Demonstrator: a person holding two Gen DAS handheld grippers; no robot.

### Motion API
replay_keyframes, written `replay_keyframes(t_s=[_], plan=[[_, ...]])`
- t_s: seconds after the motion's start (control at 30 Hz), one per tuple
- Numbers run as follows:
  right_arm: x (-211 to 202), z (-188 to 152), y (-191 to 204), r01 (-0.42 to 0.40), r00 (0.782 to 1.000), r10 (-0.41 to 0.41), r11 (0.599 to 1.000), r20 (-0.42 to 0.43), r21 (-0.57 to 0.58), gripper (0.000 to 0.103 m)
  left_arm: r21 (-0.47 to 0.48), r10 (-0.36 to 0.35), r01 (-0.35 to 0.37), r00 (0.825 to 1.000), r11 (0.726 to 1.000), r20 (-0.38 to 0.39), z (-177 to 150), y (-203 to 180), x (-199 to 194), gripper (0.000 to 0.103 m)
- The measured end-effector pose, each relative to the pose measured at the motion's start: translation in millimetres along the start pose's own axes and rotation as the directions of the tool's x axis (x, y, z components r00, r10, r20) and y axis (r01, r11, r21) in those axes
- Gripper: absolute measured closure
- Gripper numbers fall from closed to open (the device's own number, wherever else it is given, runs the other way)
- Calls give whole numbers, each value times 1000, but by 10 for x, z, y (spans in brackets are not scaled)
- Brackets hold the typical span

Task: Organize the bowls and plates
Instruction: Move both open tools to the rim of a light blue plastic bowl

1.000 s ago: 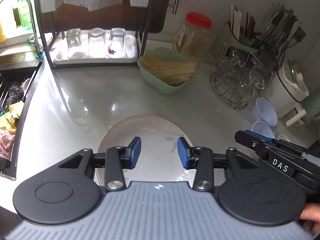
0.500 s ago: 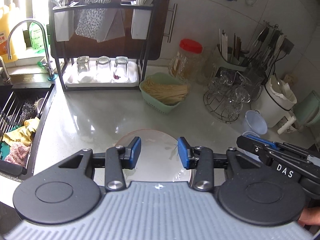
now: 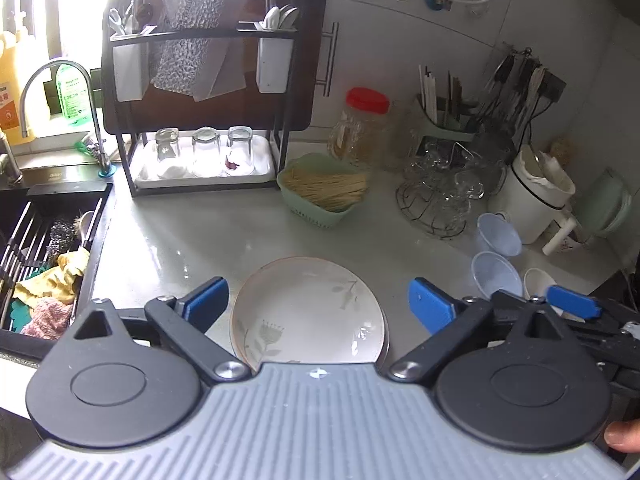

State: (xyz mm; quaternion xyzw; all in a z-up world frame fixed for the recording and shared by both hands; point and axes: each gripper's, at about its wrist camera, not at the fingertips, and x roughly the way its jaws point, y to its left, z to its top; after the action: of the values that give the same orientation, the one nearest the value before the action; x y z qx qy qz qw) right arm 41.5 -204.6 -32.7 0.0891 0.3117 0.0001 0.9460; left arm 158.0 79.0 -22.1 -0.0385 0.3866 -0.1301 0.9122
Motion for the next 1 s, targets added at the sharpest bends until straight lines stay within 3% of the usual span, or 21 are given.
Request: replay_keyframes(t_s=[0.17, 0.47, 0.63, 0.8, 1.0], plan=[[-72, -40, -173, 44, 999, -43, 998, -21, 41, 10, 7, 19, -18, 1000, 1000, -23, -73, -86, 12, 3], [-96, -122, -427, 83, 996, -80, 995, -43, 53, 10, 23, -12, 13, 1000, 1000, -18, -192, -363, 181, 3], [168, -102, -745, 50, 996, -43, 995, -78, 90, 10, 32, -53, 55, 997, 998, -58, -244, -589, 620, 3], [323, 10, -1069, 23, 996, -20, 999, -82, 41, 10, 135, -23, 23, 1000, 991, -3, -43, -989, 900, 3], [501, 52, -1516, 75, 993, -65, 992, -96, 103, 10, 167, -55, 61, 998, 984, -36, 173, -1505, 1558, 3]])
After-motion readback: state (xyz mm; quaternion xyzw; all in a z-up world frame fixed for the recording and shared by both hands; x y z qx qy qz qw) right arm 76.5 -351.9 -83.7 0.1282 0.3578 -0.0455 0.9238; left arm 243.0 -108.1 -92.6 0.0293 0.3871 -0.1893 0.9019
